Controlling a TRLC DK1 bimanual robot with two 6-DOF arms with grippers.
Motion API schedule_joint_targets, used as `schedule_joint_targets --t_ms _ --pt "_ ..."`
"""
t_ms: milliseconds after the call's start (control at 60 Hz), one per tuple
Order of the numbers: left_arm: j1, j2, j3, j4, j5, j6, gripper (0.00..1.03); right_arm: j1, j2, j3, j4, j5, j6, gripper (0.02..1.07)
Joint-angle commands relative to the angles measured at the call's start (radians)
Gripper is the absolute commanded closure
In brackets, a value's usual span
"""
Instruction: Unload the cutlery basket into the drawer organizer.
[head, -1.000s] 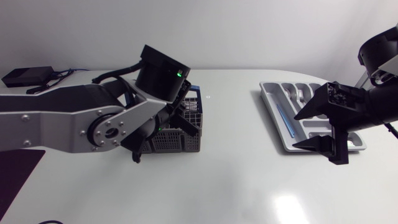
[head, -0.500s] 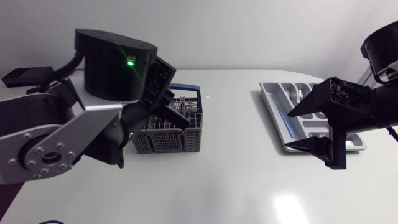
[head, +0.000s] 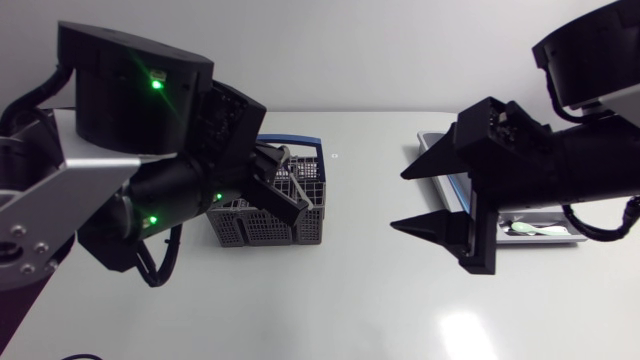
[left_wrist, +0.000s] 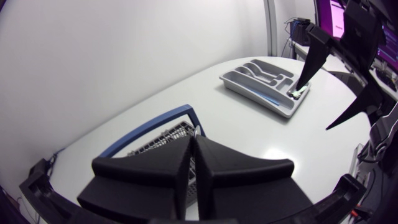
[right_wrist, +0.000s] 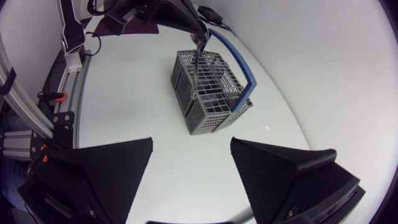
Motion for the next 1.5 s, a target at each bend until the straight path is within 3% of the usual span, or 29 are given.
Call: schedule_joint_targets --t_ms 0,250,400,517,917,1167,1183,1283,1367,1417,1483 --pt "0.034 0.008 0.054 -0.024 0.078 -0.078 0.99 0.040 0.048 -0.017 0.030 -0.001 0.078 0.18" --pt "0.111 0.028 0.106 -0.095 0.319 -0.153 0.99 0.133 0.192 0.053 0.105 -0.018 0.175 0.23" --pt "0.132 0.053 0.131 -0.125 0.426 -0.180 0.99 0.161 0.265 0.125 0.120 -0.020 0.209 0.33" --pt "0.141 0.070 0.154 -0.141 0.486 -0.194 0.99 0.167 0.318 0.171 0.132 -0.026 0.235 0.48" --pt "0.146 0.085 0.163 -0.145 0.526 -0.203 0.99 0.156 0.380 0.216 0.134 -0.061 0.249 1.01" --pt "0.154 0.086 0.165 -0.144 0.534 -0.205 0.97 0.152 0.383 0.204 0.128 -0.061 0.252 1.01" --pt "0.155 0.086 0.165 -0.144 0.534 -0.205 0.96 0.152 0.385 0.204 0.126 -0.061 0.252 1.01" --pt "0.165 0.085 0.171 -0.144 0.535 -0.208 0.57 0.155 0.383 0.199 0.119 -0.063 0.250 1.01" --pt "0.180 0.082 0.183 -0.150 0.535 -0.210 0.16 0.158 0.382 0.194 0.102 -0.067 0.244 1.01" --pt "0.194 0.080 0.191 -0.154 0.537 -0.213 0.05 0.158 0.382 0.191 0.085 -0.074 0.232 1.01" --pt "0.223 0.071 0.198 -0.153 0.537 -0.226 0.04 0.158 0.377 0.176 0.069 -0.075 0.212 1.01"
